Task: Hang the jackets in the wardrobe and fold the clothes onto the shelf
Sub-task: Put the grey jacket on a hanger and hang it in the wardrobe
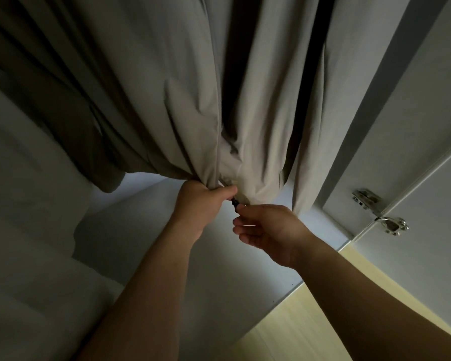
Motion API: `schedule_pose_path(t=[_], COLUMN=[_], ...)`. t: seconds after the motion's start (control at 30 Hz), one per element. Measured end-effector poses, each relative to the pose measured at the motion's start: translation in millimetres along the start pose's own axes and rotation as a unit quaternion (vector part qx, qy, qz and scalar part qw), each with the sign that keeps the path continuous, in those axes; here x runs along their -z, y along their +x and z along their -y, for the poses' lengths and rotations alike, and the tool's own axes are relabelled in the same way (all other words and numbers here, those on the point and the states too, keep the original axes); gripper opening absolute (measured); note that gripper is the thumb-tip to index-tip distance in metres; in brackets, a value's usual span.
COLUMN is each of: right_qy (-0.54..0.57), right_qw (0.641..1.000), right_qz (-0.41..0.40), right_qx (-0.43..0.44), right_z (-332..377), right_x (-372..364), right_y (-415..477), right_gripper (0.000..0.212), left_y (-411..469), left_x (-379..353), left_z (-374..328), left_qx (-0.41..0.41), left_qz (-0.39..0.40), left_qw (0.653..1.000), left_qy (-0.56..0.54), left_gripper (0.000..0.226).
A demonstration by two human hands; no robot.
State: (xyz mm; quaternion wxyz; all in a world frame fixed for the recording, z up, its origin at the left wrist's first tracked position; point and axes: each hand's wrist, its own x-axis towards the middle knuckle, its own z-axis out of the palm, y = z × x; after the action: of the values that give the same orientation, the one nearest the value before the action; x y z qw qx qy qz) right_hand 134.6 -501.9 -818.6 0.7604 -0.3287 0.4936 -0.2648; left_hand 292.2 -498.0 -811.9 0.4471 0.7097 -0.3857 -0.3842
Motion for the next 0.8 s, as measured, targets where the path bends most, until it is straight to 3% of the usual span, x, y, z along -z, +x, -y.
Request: schedule_pose_path(t=[0.13,0.5,0.6,0.7,0.8], right_qy=[0.017,-0.163,-0.119,-0.014,0.042], right_qw=[0.999,0.98,0.988,0.998,0.998], right_qz=[0.032,-0.083,-0.08,-0.052,-0.029], right_qx=[-0.013,0.078,0.063,0.037,0.035], right_z=[-1.7,-7.0,-7.8,-7.1,-3.2], right_x=[-2.2,-10.5,-12.2,-11.8,-8.6], right_y=[-0.7,4.7,6.8,6.0,4.8], right_gripper=[0.032,0.025,0.027,0.021,0.022], left_y=[-1.6,-3.9,-3.7,-3.1,-1.5], left_x=[2.7,-2.3,-2.1,2.6,9.6], left_z=[-0.8,3.8,4.3,1.4,-3.6], left_qx=[0.001,-0.03,-0.025,0.048,0.115], left_qz=[0.004,-0.064,-0.049,0.023,0.082], left_qw=[1.0,0.995,0.997,0.996,0.951], left_qy=[0.004,0.065,0.061,-0.069,-0.275], left_gripper=[0.015,0.02,0.022,0.022,0.017])
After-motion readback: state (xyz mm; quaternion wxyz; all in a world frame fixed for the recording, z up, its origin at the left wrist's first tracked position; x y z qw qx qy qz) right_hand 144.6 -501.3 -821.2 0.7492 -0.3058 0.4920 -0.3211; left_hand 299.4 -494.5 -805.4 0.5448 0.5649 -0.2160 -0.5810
